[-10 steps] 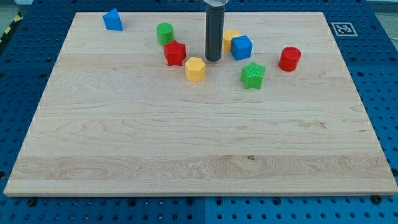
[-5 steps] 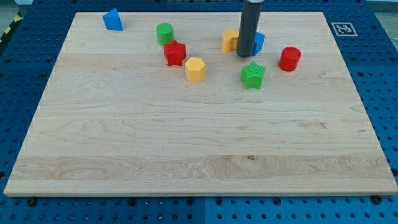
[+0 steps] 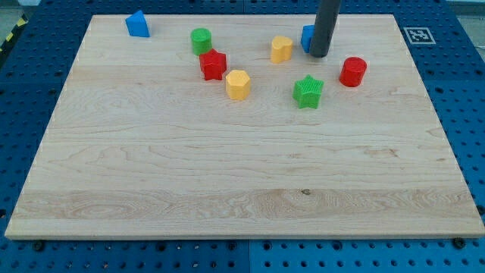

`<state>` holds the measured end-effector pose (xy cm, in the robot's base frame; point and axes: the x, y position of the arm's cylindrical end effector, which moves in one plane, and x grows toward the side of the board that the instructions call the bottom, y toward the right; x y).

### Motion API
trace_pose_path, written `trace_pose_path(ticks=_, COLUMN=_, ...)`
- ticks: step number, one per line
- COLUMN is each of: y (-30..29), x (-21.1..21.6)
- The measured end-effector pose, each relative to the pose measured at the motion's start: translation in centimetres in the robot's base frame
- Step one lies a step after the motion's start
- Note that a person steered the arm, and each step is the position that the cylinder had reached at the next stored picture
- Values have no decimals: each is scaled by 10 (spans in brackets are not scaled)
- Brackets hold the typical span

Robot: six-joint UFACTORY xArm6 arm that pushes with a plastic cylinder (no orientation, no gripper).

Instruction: Slide the blue cube to the top center

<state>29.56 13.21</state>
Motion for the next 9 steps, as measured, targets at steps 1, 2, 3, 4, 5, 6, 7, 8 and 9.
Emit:
trace_pose_path(ticks=1, y=8, x=-15)
trace_pose_path(ticks=2, y=36, x=-27)
trace_pose_path(ticks=3, y=54, x=-36)
trace_pose_path(ticks=4, y=60, x=-43)
trace_pose_path(ticks=5, y=59, x=-45)
trace_pose_path(ticks=6, y=58, x=-45)
trace_pose_path(ticks=7, y=52, x=-39)
trace_pose_path(ticks=8, y=37, x=-28)
trace_pose_path(ticks=9, y=37, x=-28)
